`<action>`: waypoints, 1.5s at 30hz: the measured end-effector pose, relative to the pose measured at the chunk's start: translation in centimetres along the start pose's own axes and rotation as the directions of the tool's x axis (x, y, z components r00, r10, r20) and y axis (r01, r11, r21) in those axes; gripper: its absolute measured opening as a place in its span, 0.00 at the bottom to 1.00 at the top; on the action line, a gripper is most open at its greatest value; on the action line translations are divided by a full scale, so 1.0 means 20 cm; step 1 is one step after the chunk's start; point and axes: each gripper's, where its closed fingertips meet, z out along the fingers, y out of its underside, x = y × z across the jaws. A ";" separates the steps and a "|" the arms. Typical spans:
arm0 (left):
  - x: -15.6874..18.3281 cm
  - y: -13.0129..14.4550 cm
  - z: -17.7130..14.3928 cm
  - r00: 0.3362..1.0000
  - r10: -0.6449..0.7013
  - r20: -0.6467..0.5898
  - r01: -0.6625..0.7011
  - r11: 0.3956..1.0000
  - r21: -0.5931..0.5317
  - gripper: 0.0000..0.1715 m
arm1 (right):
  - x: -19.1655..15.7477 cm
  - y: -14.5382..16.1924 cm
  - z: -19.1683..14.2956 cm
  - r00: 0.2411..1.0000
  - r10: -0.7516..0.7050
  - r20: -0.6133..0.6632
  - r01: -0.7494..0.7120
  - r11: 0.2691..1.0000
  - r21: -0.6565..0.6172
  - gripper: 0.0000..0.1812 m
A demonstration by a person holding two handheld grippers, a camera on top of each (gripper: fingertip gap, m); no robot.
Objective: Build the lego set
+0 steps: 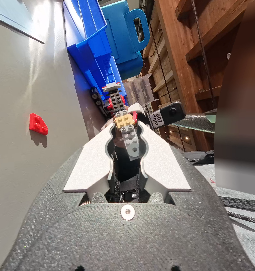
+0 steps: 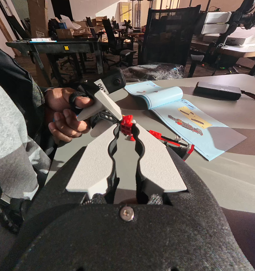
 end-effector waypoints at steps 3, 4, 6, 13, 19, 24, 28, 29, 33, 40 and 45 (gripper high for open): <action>0.00 0.00 0.00 1.000 0.000 0.001 0.000 1.000 -0.002 0.16 | 0.00 0.00 0.00 1.000 -0.007 0.000 0.007 1.000 0.005 0.11; 0.00 0.00 0.00 1.000 0.000 0.001 0.000 1.000 -0.002 0.16 | 0.00 0.00 -0.01 1.000 -0.009 0.001 0.009 1.000 0.005 0.11; 0.00 0.00 0.00 1.000 0.000 0.003 0.000 1.000 -0.003 0.16 | 0.00 0.00 0.00 1.000 -0.014 0.002 0.014 1.000 0.004 0.10; 0.00 0.01 0.00 1.000 0.008 0.000 -0.008 1.000 -0.004 0.16 | 0.01 -0.01 0.00 1.000 0.003 -0.012 -0.003 1.000 0.010 0.07; 0.00 0.01 0.00 1.000 0.010 0.002 -0.010 1.000 -0.004 0.17 | 0.01 0.00 0.00 0.999 0.042 -0.018 -0.042 0.999 0.015 0.07; 0.01 0.01 0.00 1.000 0.020 -0.003 -0.020 1.000 -0.006 0.17 | 0.01 -0.01 0.00 0.997 0.079 -0.023 -0.078 0.997 0.021 0.06; 0.02 0.01 0.00 1.000 0.028 -0.010 -0.028 1.000 -0.012 0.18 | 0.02 -0.01 0.00 0.993 0.111 -0.031 -0.110 0.993 0.031 0.03; 0.02 0.02 0.00 1.000 0.029 -0.010 -0.029 0.999 -0.013 0.18 | 0.02 -0.01 0.00 0.993 0.115 -0.030 -0.114 0.993 0.032 0.03; 0.02 0.02 0.00 0.999 0.039 -0.005 -0.039 0.999 -0.020 0.18 | 0.02 0.00 -0.01 0.993 0.113 -0.023 -0.112 0.993 0.027 0.03; 0.00 0.01 0.00 0.997 0.067 0.024 -0.066 0.997 -0.035 0.18 | 0.04 0.01 -0.04 0.994 0.098 -0.038 -0.098 0.995 0.015 0.04; -0.01 0.00 -0.01 0.999 0.047 0.028 -0.046 0.999 -0.026 0.16 | 0.11 0.01 -0.09 0.992 0.089 -0.092 -0.089 0.996 0.013 0.09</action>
